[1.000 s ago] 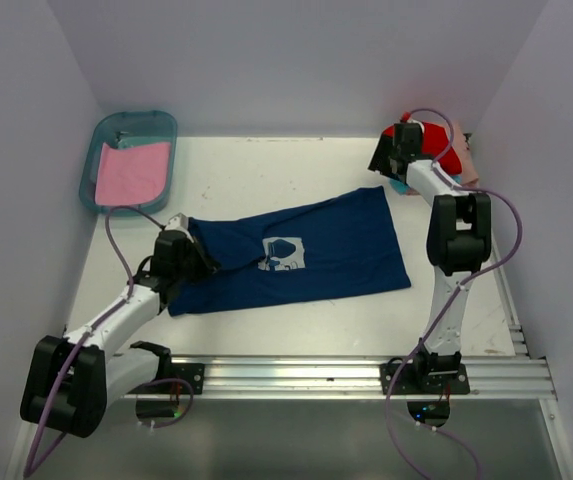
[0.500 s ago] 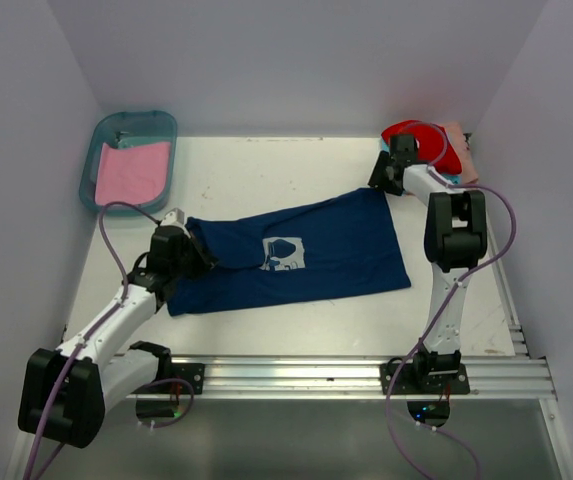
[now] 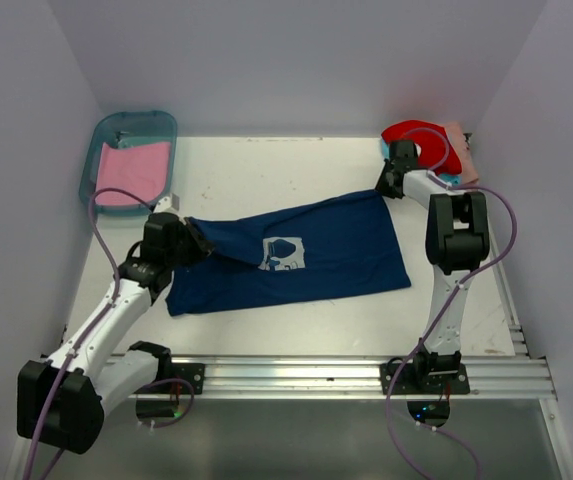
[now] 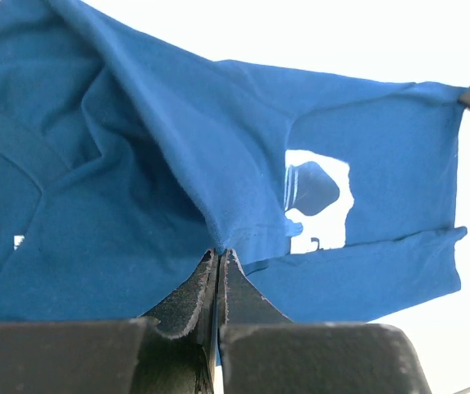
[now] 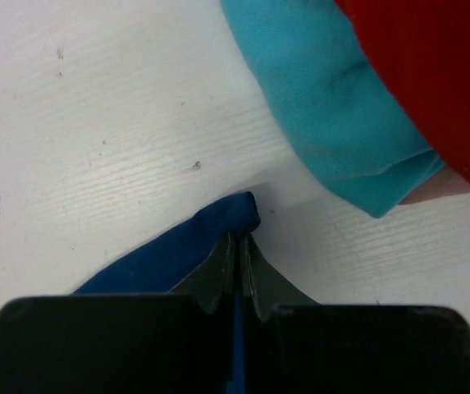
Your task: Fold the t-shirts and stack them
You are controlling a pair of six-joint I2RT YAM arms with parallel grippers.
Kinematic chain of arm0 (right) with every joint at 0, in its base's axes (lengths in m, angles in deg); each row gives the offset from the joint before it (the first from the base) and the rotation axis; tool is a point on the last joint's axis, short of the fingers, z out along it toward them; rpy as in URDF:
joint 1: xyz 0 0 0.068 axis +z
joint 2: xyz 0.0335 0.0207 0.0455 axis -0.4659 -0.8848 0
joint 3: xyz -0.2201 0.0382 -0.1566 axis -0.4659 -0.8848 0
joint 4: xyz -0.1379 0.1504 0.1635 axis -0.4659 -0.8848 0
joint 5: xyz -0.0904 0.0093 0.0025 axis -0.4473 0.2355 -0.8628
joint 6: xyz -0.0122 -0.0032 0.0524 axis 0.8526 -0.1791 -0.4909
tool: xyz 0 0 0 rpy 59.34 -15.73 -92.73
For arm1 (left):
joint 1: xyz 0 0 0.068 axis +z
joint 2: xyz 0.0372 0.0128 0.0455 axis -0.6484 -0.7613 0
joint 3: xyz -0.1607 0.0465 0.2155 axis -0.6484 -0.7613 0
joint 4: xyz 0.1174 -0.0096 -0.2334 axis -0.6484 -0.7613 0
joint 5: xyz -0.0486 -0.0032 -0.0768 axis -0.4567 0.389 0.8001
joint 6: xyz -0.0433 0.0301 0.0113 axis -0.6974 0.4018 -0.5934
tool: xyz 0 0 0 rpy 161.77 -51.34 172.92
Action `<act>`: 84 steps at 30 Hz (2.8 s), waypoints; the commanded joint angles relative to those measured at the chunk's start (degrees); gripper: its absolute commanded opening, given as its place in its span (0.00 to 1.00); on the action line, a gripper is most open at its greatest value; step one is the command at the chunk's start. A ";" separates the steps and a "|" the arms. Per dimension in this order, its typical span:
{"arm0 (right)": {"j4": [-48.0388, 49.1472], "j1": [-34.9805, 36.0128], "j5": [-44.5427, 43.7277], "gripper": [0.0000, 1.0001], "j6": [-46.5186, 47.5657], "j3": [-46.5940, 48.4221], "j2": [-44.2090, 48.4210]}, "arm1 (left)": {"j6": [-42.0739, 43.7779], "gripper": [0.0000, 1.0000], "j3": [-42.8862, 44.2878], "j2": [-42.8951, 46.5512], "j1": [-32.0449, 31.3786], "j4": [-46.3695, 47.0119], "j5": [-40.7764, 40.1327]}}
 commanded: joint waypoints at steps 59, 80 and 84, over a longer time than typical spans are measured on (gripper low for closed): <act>9.07 0.03 -4.83 0.00 2.27 -1.18 6.89 | 5.17 0.00 8.83 1.65 4.46 -6.55 -4.13; 0.65 1.26 -4.40 0.00 1.22 -17.35 22.09 | 9.21 0.00 14.36 1.73 7.28 -15.32 -1.84; -1.20 2.05 -3.96 0.00 1.84 -21.57 25.69 | 10.27 0.00 15.51 1.91 7.37 -19.20 -0.09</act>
